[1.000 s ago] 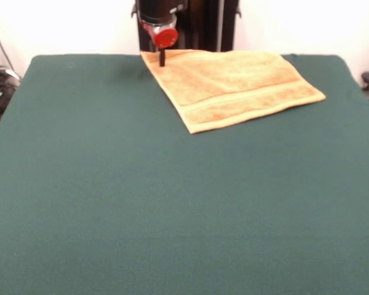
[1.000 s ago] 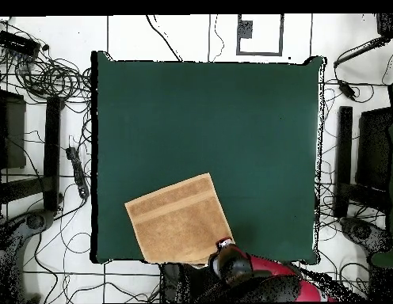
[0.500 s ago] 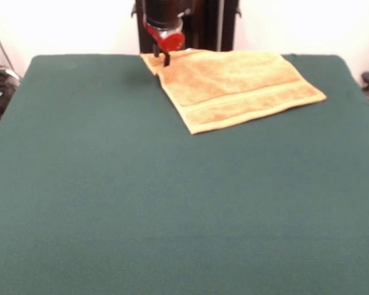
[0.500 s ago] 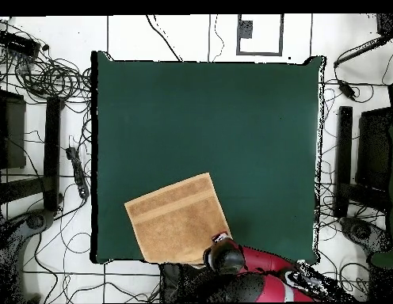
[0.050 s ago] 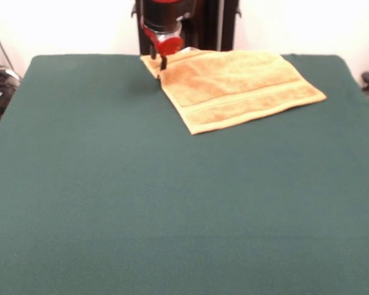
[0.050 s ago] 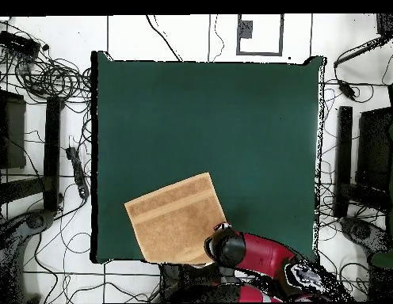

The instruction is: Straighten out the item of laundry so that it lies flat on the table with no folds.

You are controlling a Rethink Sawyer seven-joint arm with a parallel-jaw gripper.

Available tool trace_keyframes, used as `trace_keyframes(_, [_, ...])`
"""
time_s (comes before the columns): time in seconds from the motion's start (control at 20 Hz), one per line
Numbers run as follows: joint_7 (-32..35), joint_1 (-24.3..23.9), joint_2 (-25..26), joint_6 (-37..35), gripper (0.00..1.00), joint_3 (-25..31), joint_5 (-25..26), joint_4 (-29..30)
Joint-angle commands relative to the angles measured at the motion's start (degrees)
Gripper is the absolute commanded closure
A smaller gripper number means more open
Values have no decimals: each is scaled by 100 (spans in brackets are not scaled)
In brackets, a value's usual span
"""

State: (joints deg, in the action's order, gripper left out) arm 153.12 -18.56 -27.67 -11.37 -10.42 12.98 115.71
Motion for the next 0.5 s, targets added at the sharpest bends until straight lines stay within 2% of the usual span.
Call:
trace_keyframes(0.05, [41, 15, -443, -739, 0, 673, -413, -929])
trace_keyframes(0.15, [-50, -123, -493, -841, 0, 701, -289, -668])
trace_keyframes(0.25, [32, -209, -821, -621, 0, 591, -119, 13])
trace_keyframes(0.3, [67, -223, -1230, -474, 0, 472, 4, 459])
trace_keyframes(0.35, [-53, -226, -1837, -700, 0, 329, 81, 835])
trace_keyframes(0.4, [-271, -382, -2477, -1050, 0, 400, 39, 1166])
trace_keyframes(0.5, [-703, -525, -3443, -1886, 0, 456, -143, 1371])
